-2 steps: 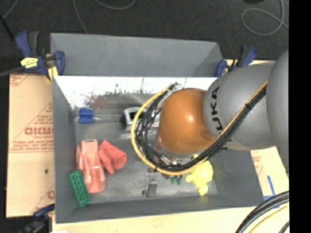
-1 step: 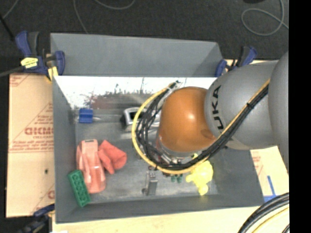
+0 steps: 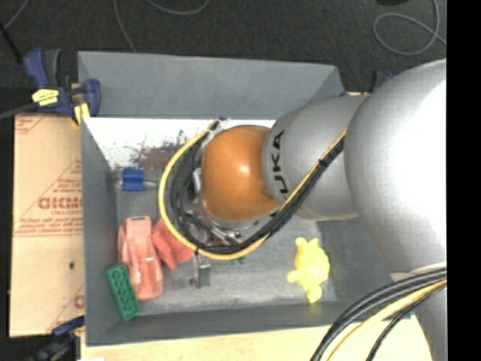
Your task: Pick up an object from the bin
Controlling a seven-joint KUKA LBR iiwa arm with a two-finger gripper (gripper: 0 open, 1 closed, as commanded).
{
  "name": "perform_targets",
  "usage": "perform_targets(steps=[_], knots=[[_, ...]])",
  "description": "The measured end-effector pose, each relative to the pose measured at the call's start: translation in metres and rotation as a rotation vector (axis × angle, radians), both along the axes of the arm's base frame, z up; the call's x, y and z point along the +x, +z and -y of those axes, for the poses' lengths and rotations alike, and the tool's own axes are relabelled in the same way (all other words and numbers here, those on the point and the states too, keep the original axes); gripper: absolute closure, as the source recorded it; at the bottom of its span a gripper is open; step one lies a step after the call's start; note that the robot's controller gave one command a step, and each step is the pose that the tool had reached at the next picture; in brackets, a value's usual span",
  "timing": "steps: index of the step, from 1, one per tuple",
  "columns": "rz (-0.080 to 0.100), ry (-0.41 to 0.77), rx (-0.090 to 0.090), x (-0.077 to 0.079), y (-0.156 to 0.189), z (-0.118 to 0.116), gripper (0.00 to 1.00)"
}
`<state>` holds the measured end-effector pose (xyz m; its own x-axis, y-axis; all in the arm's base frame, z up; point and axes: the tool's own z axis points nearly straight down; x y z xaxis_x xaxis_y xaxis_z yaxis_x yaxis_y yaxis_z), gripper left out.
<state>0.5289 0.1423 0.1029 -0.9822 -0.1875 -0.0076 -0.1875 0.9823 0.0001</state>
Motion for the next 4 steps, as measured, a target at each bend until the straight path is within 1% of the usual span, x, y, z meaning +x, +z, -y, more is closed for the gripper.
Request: perform_targets(steps=[1, 2, 3, 4], knots=[[-0.009, -0.020, 0.000, 0.014, 0.015, -0.031, 0.00], [0.000, 0.130, -0.001, 0.021, 0.023, -0.029, 0.00], [-0.006, -0.073, 0.001, 0.028, -0.012, -0.019, 0.00], [0.006, 0.003, 0.002, 0.020, -0.031, -0.008, 1.00]])
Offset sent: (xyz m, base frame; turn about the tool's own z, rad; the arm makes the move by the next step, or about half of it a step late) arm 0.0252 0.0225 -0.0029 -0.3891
